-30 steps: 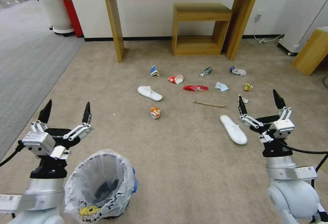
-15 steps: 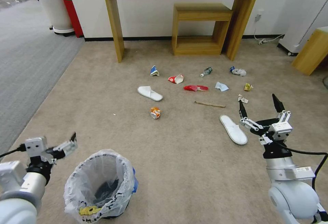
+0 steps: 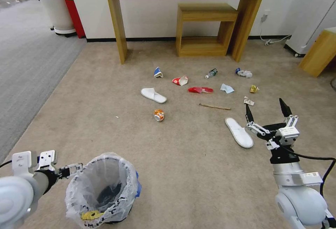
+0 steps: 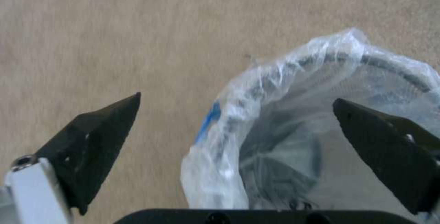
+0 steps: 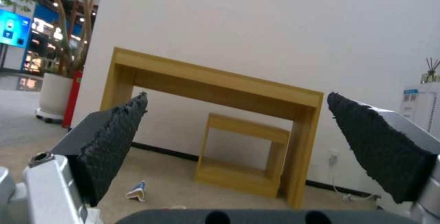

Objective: Pick up the trash bin and place the garbage on the floor into it.

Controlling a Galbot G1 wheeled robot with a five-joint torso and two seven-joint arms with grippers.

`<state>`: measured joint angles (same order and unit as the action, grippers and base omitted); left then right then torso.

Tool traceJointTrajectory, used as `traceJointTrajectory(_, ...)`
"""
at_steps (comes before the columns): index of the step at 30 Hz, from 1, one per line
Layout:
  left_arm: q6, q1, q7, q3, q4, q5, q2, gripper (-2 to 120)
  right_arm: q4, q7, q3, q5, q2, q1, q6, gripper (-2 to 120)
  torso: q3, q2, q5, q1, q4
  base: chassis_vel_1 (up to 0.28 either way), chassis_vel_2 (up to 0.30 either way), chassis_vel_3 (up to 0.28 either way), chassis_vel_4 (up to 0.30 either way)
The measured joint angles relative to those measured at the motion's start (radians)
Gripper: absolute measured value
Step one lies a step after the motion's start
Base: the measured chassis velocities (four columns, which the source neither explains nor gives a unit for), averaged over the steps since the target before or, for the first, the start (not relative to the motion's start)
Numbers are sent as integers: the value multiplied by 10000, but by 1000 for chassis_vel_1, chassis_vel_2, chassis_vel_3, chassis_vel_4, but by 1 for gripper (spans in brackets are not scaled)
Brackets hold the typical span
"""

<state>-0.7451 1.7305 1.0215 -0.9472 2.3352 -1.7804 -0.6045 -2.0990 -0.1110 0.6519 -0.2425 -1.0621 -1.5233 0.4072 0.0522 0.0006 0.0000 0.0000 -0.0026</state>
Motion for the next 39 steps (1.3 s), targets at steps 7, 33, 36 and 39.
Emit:
traceJointTrajectory(7, 49, 25, 694, 329, 118, -595, -219, 107, 190, 14, -57, -4, -87, 55, 14, 100, 0, 0, 1, 0, 1, 0, 0, 0, 0)
traceJointTrajectory(33, 260, 334, -2074, 1083, -1336, 2395, -1155, 98, -38, 68, -76, 0, -139, -19, -19, 100, 0, -1, 0, -1, 1, 0, 0, 0, 0)
traceJointTrajectory(36, 239, 362, -2296, 1128, -1354, 2556, -1207, 98, -39, 68, -51, -1, -115, -51, 23, 100, 0, 0, 1, -1, 1, 0, 0, 0, 0)
traceJointTrajectory(39, 255, 244, -2438, 1315, -1481, 2709, -1321, 98, -49, 69, -47, -1, -104, -71, 34, 100, 0, 0, 1, -1, 0, 0, 0, 0, 0)
